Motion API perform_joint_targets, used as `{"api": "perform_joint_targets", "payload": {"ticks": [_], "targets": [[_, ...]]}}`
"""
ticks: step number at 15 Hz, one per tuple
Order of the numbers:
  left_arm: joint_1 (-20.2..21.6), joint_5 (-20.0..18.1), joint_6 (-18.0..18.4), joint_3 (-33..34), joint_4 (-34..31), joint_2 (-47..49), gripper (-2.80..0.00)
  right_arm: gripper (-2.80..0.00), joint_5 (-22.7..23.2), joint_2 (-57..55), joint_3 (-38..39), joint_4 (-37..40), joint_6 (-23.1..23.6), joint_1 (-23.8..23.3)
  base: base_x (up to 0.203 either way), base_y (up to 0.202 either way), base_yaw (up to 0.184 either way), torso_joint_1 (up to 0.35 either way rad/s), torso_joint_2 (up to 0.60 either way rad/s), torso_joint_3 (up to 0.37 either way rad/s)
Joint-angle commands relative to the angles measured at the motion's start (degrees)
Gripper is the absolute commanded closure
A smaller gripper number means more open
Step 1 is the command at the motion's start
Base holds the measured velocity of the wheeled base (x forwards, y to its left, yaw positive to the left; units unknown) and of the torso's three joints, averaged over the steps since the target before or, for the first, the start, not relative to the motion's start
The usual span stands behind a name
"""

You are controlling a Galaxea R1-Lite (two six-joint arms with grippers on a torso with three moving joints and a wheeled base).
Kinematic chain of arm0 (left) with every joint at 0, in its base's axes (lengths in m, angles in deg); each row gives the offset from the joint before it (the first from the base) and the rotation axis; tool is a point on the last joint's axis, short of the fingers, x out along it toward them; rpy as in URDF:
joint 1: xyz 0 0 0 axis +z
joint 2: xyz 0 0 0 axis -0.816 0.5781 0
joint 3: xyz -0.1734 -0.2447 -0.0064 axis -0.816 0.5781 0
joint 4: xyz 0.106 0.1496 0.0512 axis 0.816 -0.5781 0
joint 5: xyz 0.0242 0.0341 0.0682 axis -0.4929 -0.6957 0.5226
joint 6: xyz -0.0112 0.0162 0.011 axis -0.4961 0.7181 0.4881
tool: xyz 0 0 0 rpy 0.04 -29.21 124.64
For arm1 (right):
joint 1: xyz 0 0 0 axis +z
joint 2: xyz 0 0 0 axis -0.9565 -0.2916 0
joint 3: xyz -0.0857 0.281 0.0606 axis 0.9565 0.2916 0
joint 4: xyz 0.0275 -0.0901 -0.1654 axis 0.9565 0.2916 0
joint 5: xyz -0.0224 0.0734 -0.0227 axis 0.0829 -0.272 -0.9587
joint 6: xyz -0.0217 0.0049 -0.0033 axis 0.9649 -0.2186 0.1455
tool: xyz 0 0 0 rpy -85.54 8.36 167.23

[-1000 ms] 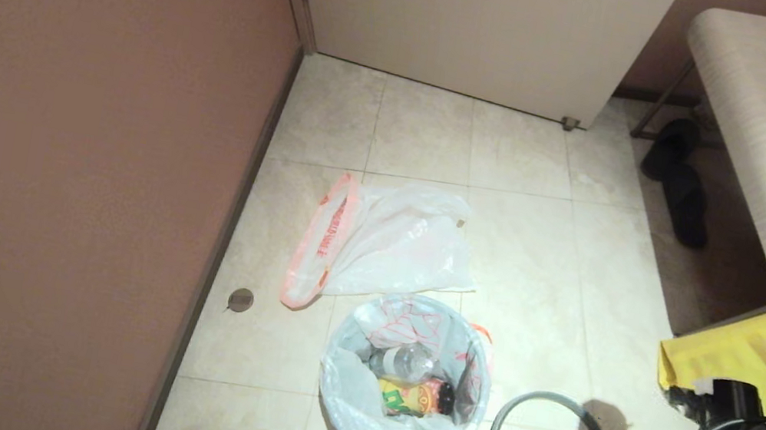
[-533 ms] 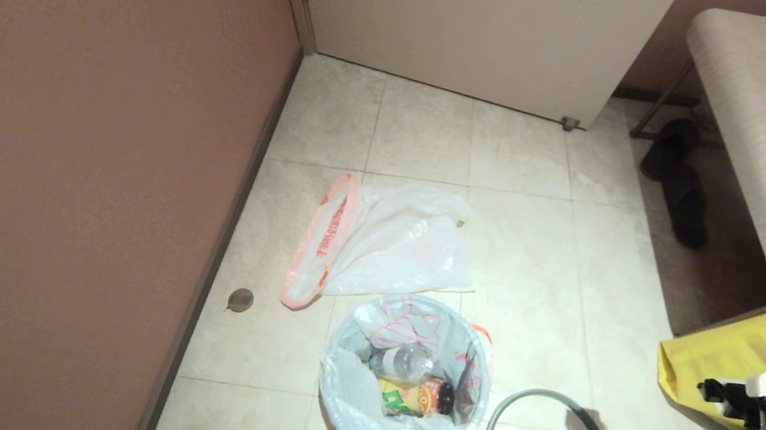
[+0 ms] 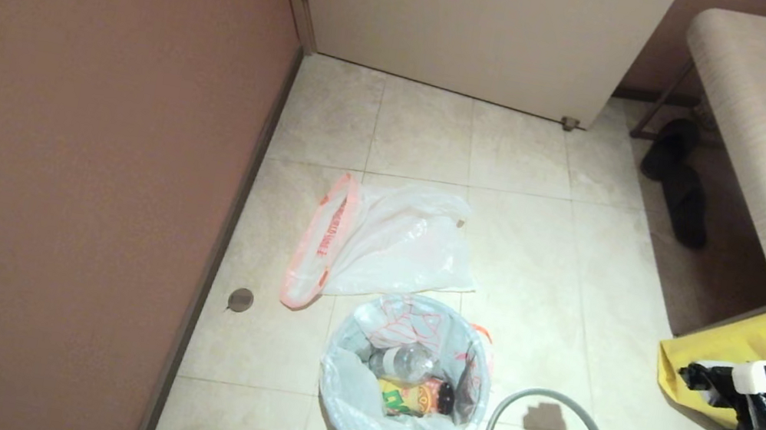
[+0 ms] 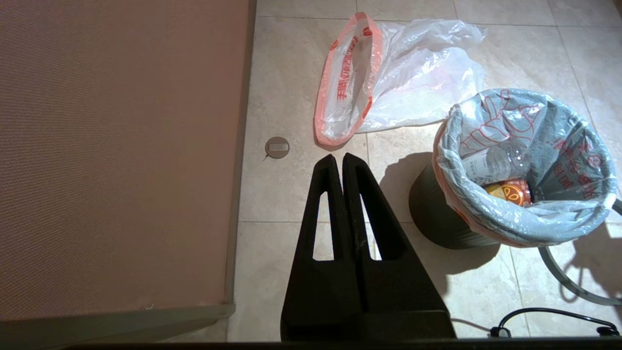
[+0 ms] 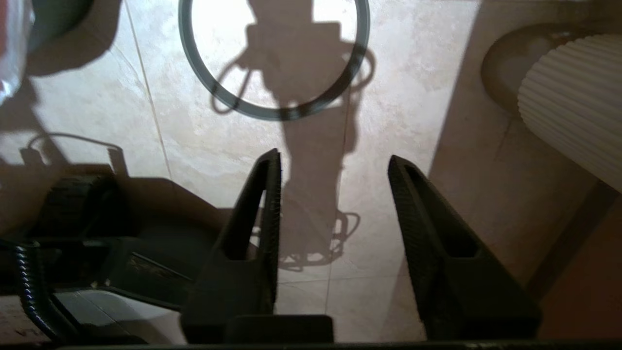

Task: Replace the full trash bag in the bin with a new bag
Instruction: Place the trash bag on the floor

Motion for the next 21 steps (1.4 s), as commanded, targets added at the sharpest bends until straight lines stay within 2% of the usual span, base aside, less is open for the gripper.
{"api": "perform_joint_targets", "payload": {"ticks": [1, 4, 7, 10, 12, 13, 15, 17, 19, 21], "targets": [[0.02, 0.03, -0.03, 0.0, 0.03, 0.07, 0.0, 0.0, 0.12, -4.79, -3.58, -0.2, -2.95, 1.87, 0.0, 0.0, 0.0, 0.0, 0.0, 0.0], [0.02, 0.03, -0.03, 0.0, 0.05, 0.07, 0.0, 0.0, 3.88, -11.44, -10.39, -0.59, -7.91, 5.36, 0.0, 0.0, 0.0, 0.0, 0.0, 0.0], [0.02, 0.03, -0.03, 0.0, 0.05, 0.07, 0.0, 0.0, 6.97, -19.77, -18.72, -1.35, -8.52, 5.67, 0.0, 0.0, 0.0, 0.0, 0.0, 0.0], [0.02, 0.03, -0.03, 0.0, 0.05, 0.07, 0.0, 0.0, 8.05, -28.68, -24.62, -3.9, -2.27, 5.72, 0.0, 0.0, 0.0, 0.0, 0.0, 0.0], [0.02, 0.03, -0.03, 0.0, 0.05, 0.07, 0.0, 0.0, 11.96, -32.24, -27.1, -7.72, 1.72, 5.22, 0.0, 0.0, 0.0, 0.0, 0.0, 0.0], [0.02, 0.03, -0.03, 0.0, 0.02, 0.07, 0.0, -2.8, 14.89, -32.79, -27.31, -8.32, 2.13, 5.16, 0.0, 0.0, 0.0, 0.0, 0.0, 0.0], [0.02, 0.03, -0.03, 0.0, 0.05, 0.07, 0.0, -2.8, 19.08, -34.55, -28.28, -10.63, 2.08, 4.73, 0.0, 0.0, 0.0, 0.0, 0.0, 0.0], [0.02, 0.03, -0.03, 0.0, 0.05, 0.07, 0.0, -2.8, 20.15, -35.26, -28.68, -14.1, 3.32, 4.64, 0.0, 0.0, 0.0, 0.0, 0.0, 0.0], [0.02, 0.03, -0.03, 0.0, -0.04, 0.07, 0.0, -2.8, 20.85, -35.55, -29.84, -14.0, 6.17, 4.98, 0.0, 0.0, 0.0, 0.0, 0.0, 0.0], [0.05, 0.03, -0.03, 0.0, 0.04, 0.07, 0.0, -2.8, 21.67, -36.53, -30.08, -13.95, 6.91, 5.6, 0.0, 0.0, 0.0, 0.0, 0.0, 0.0]]}}
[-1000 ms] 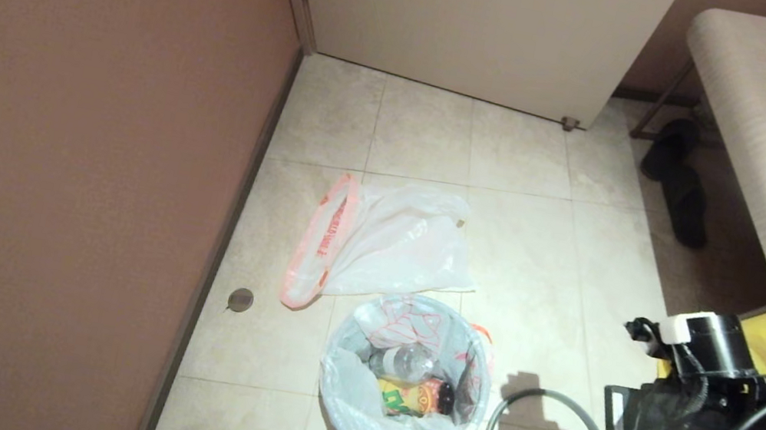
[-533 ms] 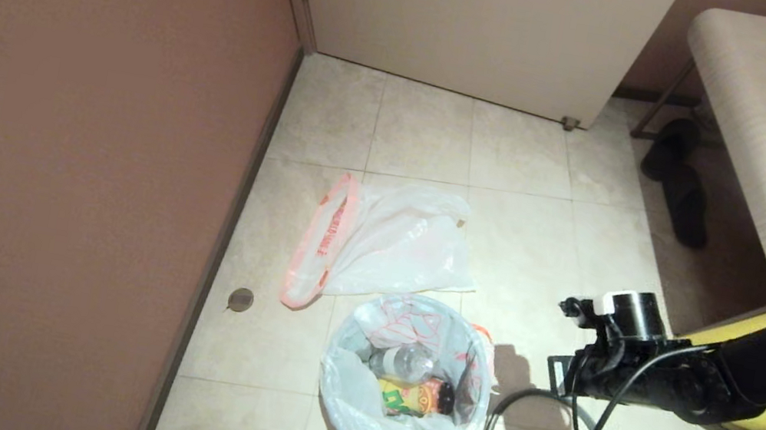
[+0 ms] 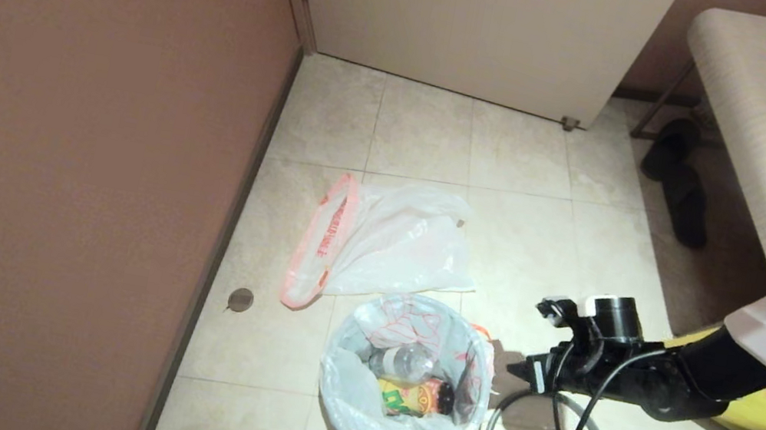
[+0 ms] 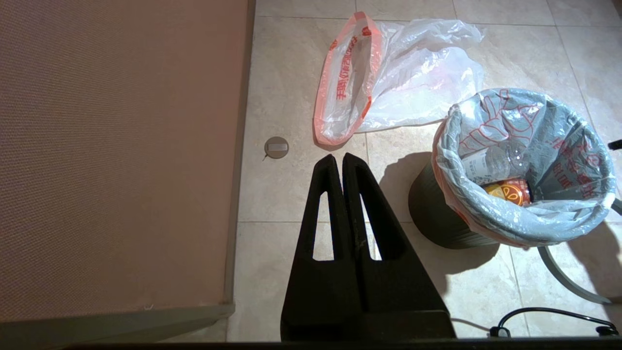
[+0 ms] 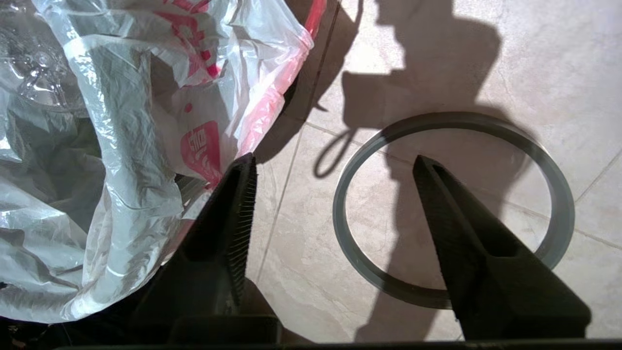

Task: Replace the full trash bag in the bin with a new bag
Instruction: Place the trash bag on the floor

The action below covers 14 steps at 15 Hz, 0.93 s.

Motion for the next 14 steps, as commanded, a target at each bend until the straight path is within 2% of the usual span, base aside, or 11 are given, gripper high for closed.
{"api": "perform_joint_targets", "payload": {"ticks": [1, 8, 14], "targets": [[-0.02, 0.03, -0.03, 0.0, 0.03, 0.07, 0.0, -2.8, 0.2, -1.11, -0.1, 0.1, 0.12, 0.63, 0.0, 0.0, 0.0, 0.0, 0.0, 0.0], [-0.02, 0.03, -0.03, 0.0, -0.03, 0.07, 0.0, -2.8, 0.11, -2.96, 0.15, -0.12, -0.01, 1.1, 0.0, 0.0, 0.0, 0.0, 0.0, 0.0], [-0.02, 0.03, -0.03, 0.0, 0.03, 0.07, 0.0, -2.8, 0.19, -8.52, -8.18, 0.01, -0.02, 3.2, 0.0, 0.0, 0.0, 0.0, 0.0, 0.0]]}}
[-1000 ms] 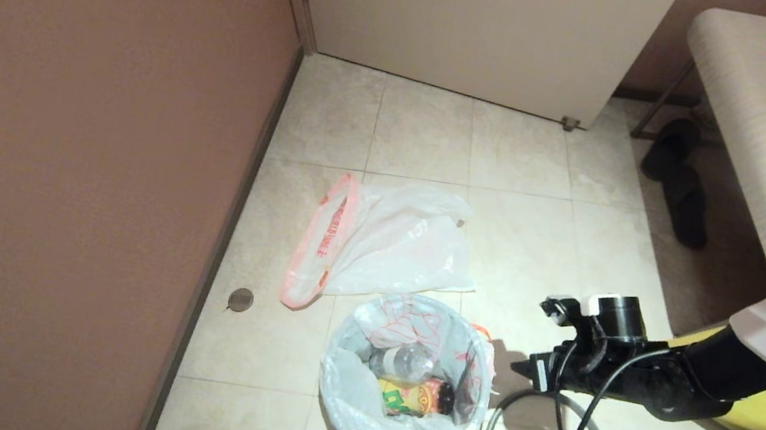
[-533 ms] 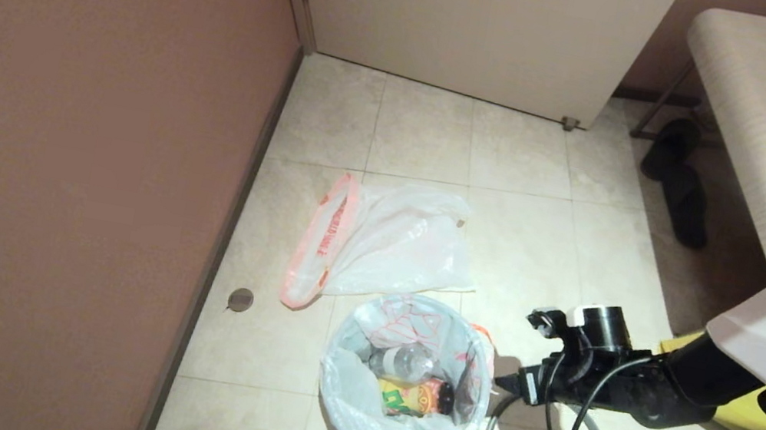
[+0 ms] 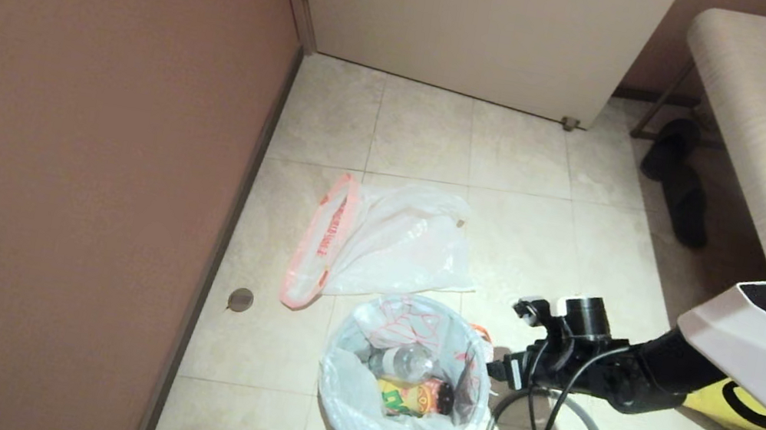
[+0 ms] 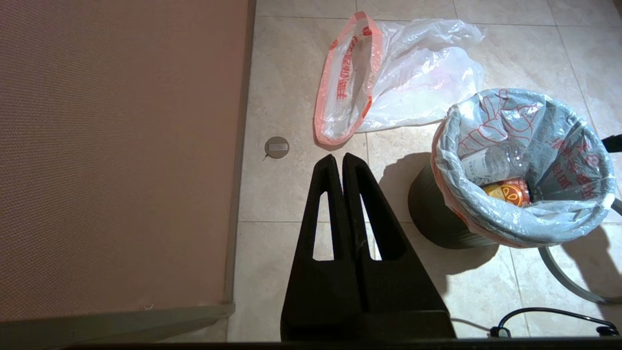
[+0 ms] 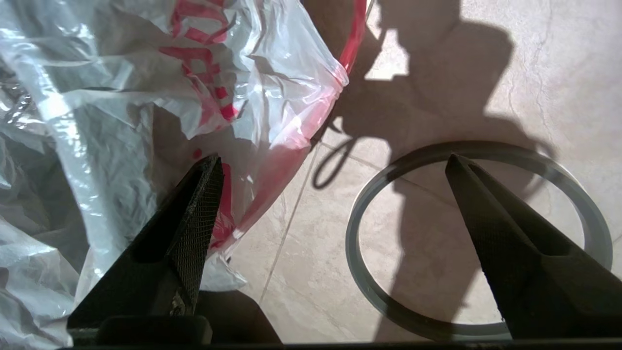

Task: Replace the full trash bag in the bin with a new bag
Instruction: Place the trash bag on the floor

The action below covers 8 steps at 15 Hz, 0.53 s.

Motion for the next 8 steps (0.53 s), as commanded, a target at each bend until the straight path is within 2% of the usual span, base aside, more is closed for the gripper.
{"api": "perform_joint_targets", "payload": {"ticks": [1, 6, 8], "targets": [[0.02, 0.03, -0.03, 0.0, 0.04, 0.07, 0.0, -2.8, -0.18, -3.49, -2.72, -0.01, 0.12, 0.98, 0.0, 0.0, 0.0, 0.0, 0.0, 0.0], [0.02, 0.03, -0.03, 0.0, 0.04, 0.07, 0.0, -2.8, -2.93, -7.7, -6.43, 0.11, 0.46, 1.16, 0.0, 0.0, 0.0, 0.0, 0.0, 0.0], [0.02, 0.03, -0.03, 0.0, 0.04, 0.07, 0.0, -2.8, -5.91, -7.7, -6.48, -0.03, 1.46, 1.19, 0.0, 0.0, 0.0, 0.0, 0.0, 0.0]]}}
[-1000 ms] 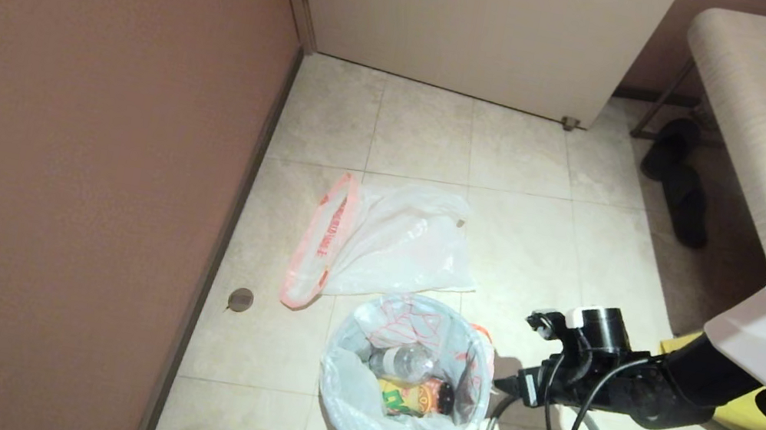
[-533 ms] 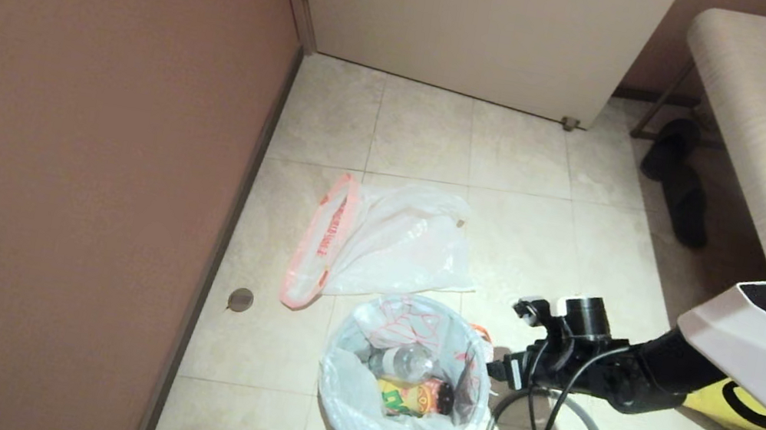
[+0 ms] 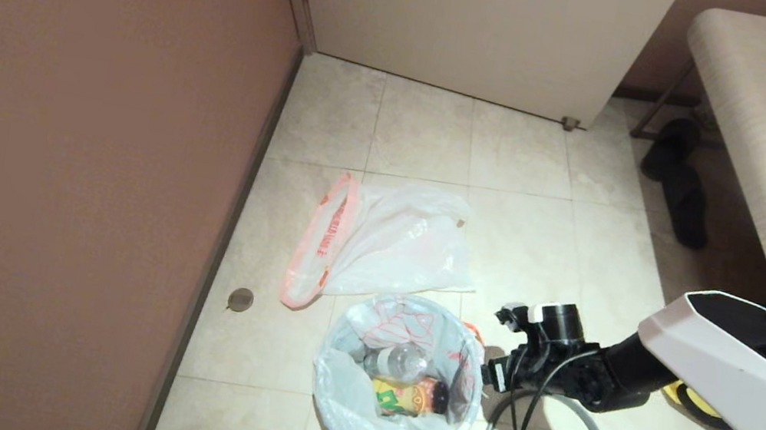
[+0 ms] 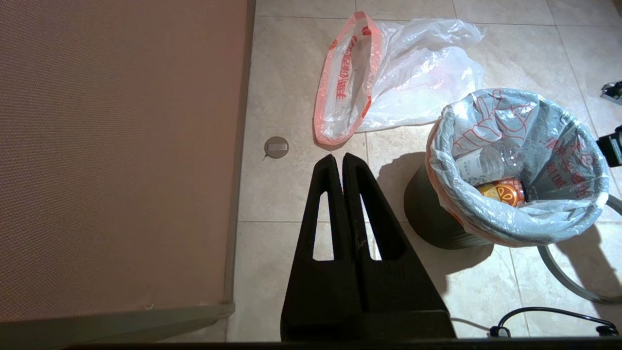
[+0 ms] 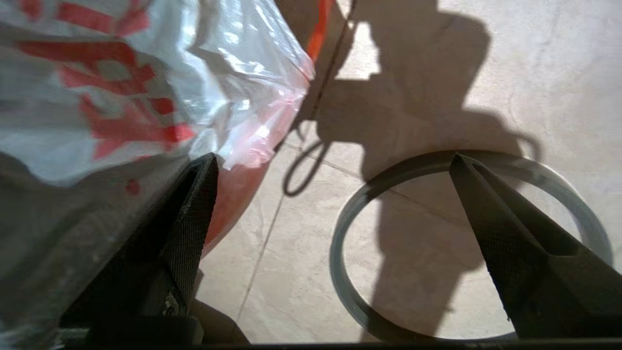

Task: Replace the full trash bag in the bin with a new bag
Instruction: Place the trash bag on the floor

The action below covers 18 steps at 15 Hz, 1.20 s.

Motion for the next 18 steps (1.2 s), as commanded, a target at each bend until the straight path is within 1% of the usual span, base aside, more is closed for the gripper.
{"api": "perform_joint_targets", "payload": {"ticks": [1, 2, 6, 11, 14, 16, 18], "targets": [[0.02, 0.04, -0.06, 0.0, 0.05, 0.07, 0.0, -2.8, -3.15, -0.95, -0.2, -0.22, 0.73, 0.13, 0.0, 0.0, 0.0, 0.0, 0.0, 0.0], [0.03, 0.04, -0.06, 0.0, 0.03, 0.07, 0.0, -2.8, -4.09, -1.18, -0.3, -0.41, 0.97, 0.18, 0.0, 0.0, 0.0, 0.0, 0.0, 0.0], [0.09, 0.04, -0.06, 0.0, -0.01, 0.07, 0.0, -2.8, -4.12, -1.26, -0.56, -0.27, 0.77, 1.15, 0.0, 0.0, 0.0, 0.0, 0.0, 0.0], [0.02, 0.04, -0.06, 0.0, 0.0, 0.07, 0.0, -2.8, -4.12, -3.03, -3.9, -0.5, 1.21, 1.15, 0.0, 0.0, 0.0, 0.0, 0.0, 0.0], [0.06, 0.04, -0.06, 0.0, 0.02, 0.07, 0.0, -2.8, -4.29, -4.12, -3.89, -0.62, 1.33, 0.49, 0.0, 0.0, 0.0, 0.0, 0.0, 0.0], [0.02, 0.04, -0.06, 0.0, 0.05, 0.07, 0.0, -2.8, -4.3, -4.16, -3.65, -1.95, 1.3, -0.06, 0.0, 0.0, 0.0, 0.0, 0.0, 0.0], [0.02, 0.04, -0.06, 0.0, 0.01, 0.07, 0.0, -2.8, -5.1, -4.16, -3.63, -5.36, 1.43, -1.3, 0.0, 0.0, 0.0, 0.0, 0.0, 0.0]]}}
